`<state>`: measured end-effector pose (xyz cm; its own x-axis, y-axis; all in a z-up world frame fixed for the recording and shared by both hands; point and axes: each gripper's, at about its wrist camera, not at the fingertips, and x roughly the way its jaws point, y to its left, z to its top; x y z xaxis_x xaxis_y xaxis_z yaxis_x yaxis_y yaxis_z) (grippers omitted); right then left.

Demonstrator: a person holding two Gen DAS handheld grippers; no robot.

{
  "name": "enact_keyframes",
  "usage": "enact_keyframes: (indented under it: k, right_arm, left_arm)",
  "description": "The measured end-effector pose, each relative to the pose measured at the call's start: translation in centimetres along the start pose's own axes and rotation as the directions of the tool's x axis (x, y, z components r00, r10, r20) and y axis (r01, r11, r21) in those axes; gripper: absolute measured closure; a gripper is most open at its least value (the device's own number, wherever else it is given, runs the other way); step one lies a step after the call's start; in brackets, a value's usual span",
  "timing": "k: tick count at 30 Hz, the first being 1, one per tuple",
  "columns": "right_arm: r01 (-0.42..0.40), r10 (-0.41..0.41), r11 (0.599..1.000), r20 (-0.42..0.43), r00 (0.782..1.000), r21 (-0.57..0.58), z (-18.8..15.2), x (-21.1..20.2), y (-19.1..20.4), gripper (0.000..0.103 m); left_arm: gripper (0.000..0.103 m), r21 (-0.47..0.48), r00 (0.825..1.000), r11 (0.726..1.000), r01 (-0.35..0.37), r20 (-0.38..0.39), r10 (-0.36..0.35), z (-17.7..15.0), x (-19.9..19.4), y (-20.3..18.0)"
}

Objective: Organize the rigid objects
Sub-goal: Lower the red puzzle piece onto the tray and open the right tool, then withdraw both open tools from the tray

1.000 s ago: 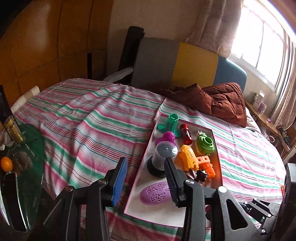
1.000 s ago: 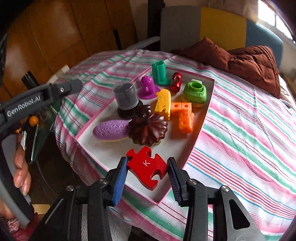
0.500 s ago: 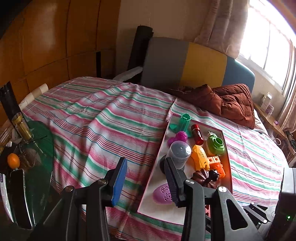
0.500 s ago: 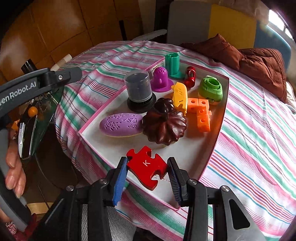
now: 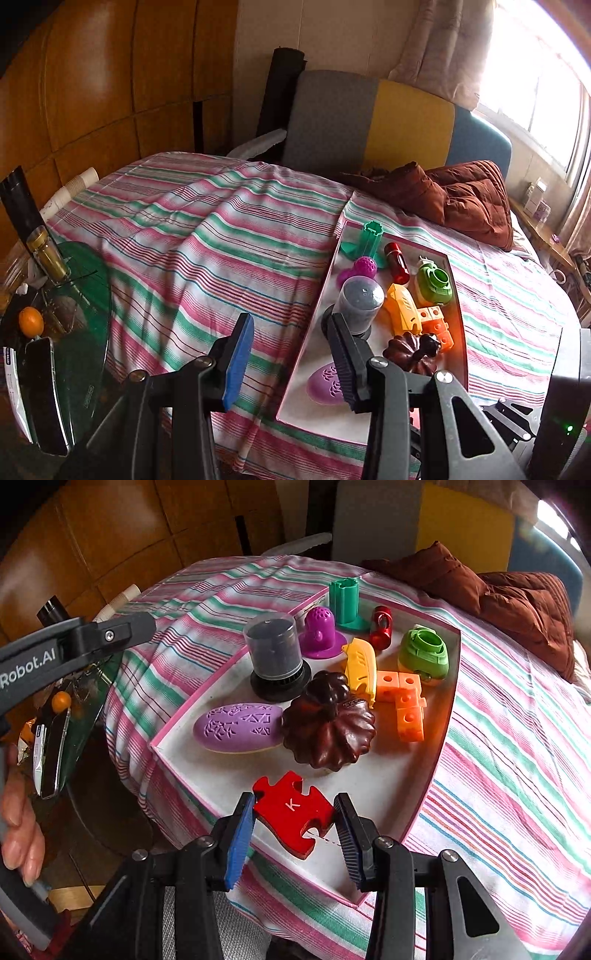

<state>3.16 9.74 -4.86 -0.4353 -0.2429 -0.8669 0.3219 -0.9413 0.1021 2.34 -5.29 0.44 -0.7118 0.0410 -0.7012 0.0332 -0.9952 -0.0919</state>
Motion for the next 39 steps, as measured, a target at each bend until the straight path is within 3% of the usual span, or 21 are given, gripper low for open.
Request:
enact_keyframes:
  k: [20, 39]
  right_arm:
    - [0.019, -0.021, 0.996, 0.018, 1.0, 0.084, -0.2, -0.8, -2.2, 0.058]
    - [0.119, -0.139, 0.978, 0.106, 0.985, 0.172, 0.9, -3.4, -5.7, 0.05]
  left_arm:
    - [0.061, 0.015, 1.0, 1.0, -0.001, -0.022, 0.002, 0.2, 0.1, -0.9]
    - [0.061, 0.121, 0.999, 0.992, -0.023, -0.028, 0.027, 0.3, -0.8, -4.0]
